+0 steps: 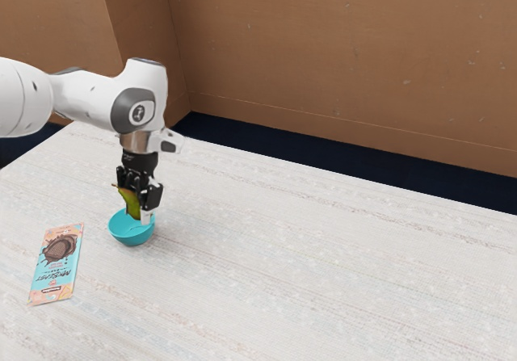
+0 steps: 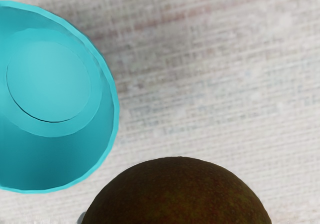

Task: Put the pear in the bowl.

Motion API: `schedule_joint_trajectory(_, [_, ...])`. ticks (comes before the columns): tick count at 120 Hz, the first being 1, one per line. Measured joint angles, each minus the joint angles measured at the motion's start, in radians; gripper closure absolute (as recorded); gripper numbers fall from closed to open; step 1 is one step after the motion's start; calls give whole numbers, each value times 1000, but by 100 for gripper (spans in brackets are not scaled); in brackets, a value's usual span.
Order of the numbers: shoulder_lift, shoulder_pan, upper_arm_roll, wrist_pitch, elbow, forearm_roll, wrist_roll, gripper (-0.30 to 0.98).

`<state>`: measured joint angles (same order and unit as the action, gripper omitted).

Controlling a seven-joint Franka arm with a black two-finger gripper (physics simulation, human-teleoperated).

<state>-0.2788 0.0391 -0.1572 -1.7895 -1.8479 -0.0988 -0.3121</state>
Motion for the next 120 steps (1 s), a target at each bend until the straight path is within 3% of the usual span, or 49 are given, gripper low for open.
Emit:
schedule_joint_trajectory(19, [38, -61, 9, -59, -71, -27, -44, 52])
schedule_joint_trajectory(68, [29, -147, 37, -130, -46, -45, -129, 52])
schedule_joint_trajectory(120, [-126, -171, 41, -173, 40, -45, -186, 52])
